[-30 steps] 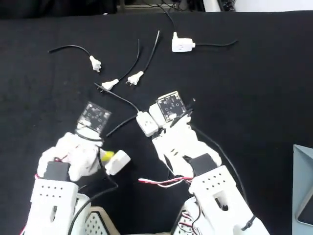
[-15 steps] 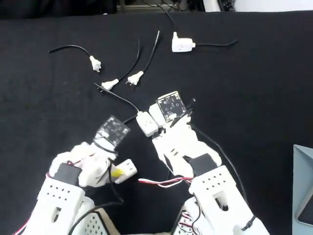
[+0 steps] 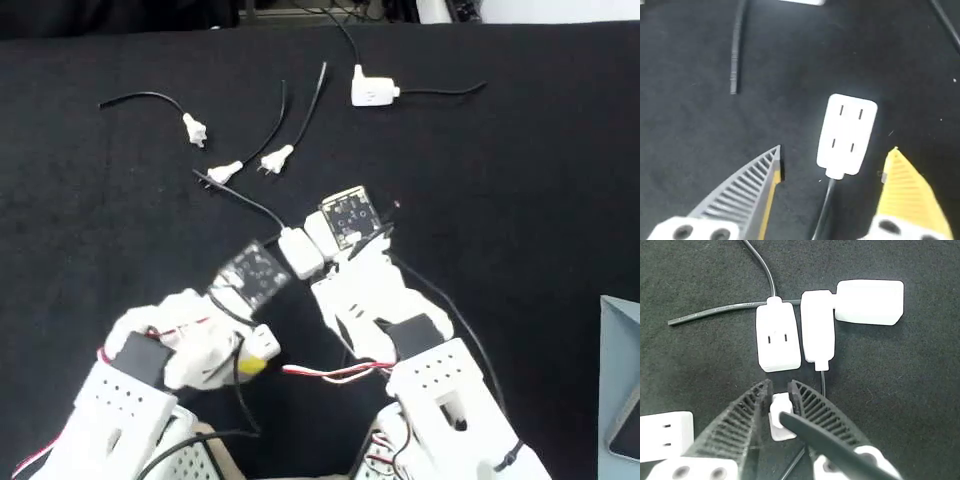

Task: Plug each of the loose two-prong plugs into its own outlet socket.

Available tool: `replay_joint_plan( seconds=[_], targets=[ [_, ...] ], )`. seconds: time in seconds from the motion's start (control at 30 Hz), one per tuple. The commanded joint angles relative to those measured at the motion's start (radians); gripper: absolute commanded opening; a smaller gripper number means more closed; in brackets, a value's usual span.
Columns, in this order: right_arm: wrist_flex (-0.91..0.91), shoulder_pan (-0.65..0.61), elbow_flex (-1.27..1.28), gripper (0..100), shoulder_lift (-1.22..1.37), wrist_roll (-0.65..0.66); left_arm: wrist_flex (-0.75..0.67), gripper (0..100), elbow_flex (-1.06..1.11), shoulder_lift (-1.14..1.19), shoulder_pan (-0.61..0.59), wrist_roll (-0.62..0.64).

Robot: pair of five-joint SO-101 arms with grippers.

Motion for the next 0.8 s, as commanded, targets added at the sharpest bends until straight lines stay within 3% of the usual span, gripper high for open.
replay_joint_plan(
  seconds=[0.0,0.3,0.77],
  targets=[
    [-0.003,0.009,-0.051,1.1,-0.016,0.006,-0.103,32,0.105,0.005,0.039,0.003],
    [-0.003,0.009,-0.051,1.1,-0.015,0.006,-0.115,32,0.12,0.054,0.065,0.003],
    [-0.003,0.009,-0.05,1.1,-0.015,0.006,-0.272,17,-0.077,0.594,0.062,0.028]
  ],
)
